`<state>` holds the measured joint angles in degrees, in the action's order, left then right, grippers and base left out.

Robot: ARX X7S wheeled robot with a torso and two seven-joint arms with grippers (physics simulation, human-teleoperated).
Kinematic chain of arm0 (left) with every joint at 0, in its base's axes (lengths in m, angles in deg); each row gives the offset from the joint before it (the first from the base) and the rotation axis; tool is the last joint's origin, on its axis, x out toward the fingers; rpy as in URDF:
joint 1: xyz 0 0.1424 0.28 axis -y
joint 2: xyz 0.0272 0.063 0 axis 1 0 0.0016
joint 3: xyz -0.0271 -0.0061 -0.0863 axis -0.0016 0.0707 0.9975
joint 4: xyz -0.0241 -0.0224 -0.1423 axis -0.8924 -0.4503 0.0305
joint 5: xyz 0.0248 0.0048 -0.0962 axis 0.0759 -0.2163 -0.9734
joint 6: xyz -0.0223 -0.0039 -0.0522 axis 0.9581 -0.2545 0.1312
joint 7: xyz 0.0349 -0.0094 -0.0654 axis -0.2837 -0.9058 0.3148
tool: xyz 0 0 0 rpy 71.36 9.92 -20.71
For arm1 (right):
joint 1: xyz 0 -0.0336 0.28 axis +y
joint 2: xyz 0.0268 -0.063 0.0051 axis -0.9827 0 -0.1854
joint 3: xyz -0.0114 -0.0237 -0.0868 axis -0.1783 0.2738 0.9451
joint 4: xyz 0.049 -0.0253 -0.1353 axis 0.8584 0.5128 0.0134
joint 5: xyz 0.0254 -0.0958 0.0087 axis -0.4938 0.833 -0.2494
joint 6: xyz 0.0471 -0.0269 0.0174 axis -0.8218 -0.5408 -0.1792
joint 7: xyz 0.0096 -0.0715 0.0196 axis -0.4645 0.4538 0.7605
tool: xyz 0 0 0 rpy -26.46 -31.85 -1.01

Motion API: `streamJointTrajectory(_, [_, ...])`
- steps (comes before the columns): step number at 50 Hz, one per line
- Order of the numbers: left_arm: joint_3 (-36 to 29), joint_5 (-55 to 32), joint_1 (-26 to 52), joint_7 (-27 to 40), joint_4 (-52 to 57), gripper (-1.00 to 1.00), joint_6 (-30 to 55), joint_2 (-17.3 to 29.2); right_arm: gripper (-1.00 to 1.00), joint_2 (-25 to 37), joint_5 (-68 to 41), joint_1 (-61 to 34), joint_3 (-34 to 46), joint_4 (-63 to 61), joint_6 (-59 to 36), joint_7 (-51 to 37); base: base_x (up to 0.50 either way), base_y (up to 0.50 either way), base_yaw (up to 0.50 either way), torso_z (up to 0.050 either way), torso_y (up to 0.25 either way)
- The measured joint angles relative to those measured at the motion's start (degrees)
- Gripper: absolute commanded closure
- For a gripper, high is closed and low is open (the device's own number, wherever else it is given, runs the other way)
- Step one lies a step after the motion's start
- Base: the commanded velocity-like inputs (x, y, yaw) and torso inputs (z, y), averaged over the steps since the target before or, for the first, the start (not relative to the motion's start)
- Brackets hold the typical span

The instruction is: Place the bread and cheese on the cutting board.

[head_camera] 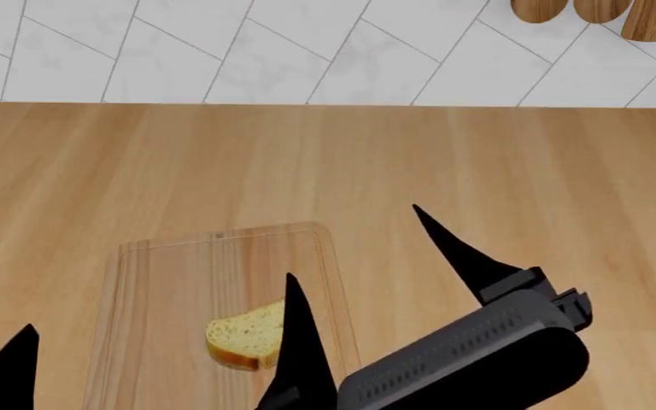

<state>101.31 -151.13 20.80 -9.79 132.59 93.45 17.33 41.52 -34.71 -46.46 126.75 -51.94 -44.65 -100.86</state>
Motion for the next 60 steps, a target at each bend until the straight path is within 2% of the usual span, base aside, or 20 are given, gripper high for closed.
streamJointTrajectory(31, [-2.07, 21.07, -7.72, -17.41, 1.04, -1.00, -1.74, -2.61, -1.00, -0.12, -0.02, -0.03, -0.06, -0.62, -0.56, 0.06, 0.00, 0.00, 0.00, 0.000, 0.000])
streamJointTrajectory(60, [-5.49, 28.15, -14.87, -22.71, 2.24, -1.00, -5.78, -1.58, -1.00, -0.19, -0.13, -0.06, -0.12, -1.04, -1.18, 0.05, 0.00, 0.00, 0.00, 0.000, 0.000])
